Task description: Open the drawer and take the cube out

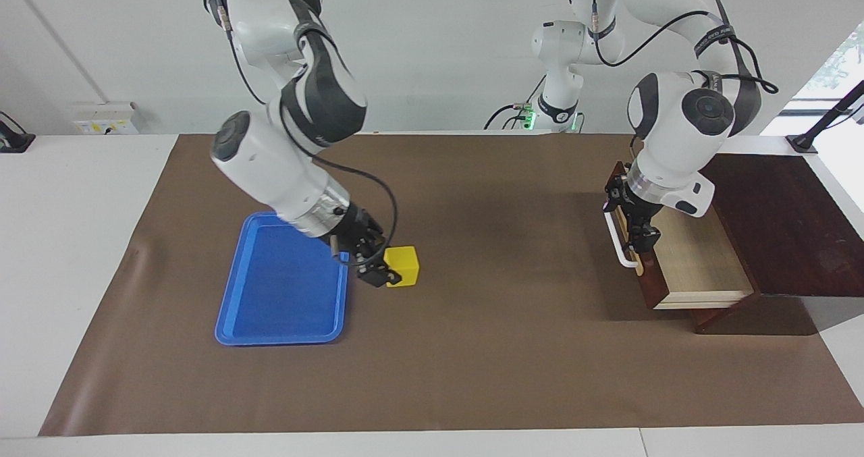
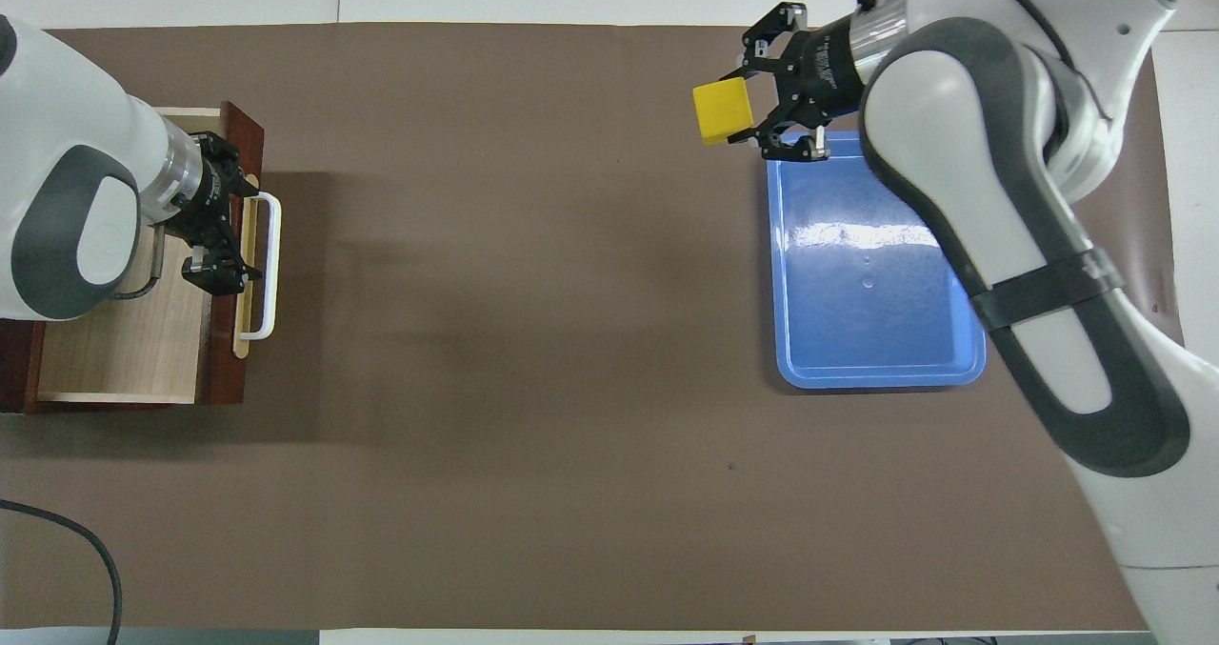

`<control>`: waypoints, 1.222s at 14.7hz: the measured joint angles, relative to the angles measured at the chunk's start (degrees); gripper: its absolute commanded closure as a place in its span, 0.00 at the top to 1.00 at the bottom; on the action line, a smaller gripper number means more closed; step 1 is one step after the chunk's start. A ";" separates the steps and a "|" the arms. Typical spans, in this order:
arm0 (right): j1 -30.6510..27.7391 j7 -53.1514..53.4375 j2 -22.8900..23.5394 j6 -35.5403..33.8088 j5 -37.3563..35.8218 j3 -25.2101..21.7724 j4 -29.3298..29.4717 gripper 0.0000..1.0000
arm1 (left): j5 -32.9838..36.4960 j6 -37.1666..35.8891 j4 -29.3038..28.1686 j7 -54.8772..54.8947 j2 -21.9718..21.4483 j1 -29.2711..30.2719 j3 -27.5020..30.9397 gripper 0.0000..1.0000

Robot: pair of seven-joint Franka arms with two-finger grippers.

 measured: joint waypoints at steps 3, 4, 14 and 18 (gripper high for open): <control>-7.26 -6.45 -0.38 -2.93 4.01 0.05 -4.10 0.00 | -0.54 0.01 -0.08 4.37 -0.19 1.79 -0.26 1.00; -9.07 -8.48 -0.41 -3.61 4.23 0.05 -5.69 0.00 | -0.52 0.01 -0.09 5.44 -0.23 2.22 -0.29 1.00; -15.43 -17.60 -1.46 2.87 5.56 0.08 -23.31 0.00 | 0.88 1.71 -0.26 16.71 -0.47 11.07 -0.04 1.00; -15.64 -17.60 -2.58 4.65 6.17 0.02 -27.04 0.00 | 0.99 2.32 -0.45 21.62 -0.47 14.66 0.02 1.00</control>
